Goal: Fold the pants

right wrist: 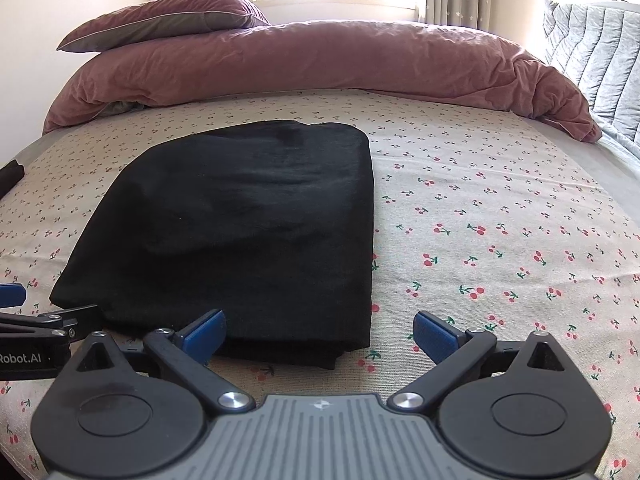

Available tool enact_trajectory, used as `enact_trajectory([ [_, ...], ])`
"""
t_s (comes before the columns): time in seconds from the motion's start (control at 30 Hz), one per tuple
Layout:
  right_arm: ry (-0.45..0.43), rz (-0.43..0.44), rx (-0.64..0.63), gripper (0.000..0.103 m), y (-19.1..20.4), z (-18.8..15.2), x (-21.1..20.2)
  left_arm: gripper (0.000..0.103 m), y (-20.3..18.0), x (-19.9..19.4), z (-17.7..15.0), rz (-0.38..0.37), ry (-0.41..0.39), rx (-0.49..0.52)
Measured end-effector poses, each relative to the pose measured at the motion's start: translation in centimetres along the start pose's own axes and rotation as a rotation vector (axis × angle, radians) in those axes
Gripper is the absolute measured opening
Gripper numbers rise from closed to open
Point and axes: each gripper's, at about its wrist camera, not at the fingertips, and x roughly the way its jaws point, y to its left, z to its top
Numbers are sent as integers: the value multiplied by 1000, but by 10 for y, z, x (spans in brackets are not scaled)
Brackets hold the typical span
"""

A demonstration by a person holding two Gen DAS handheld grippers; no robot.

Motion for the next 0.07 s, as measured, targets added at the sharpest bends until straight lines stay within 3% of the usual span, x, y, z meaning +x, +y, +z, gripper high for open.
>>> enact_trajectory([
  [0.07,0,1,-1,100,2,1,2,103,2,1,1,-3,0,-8],
])
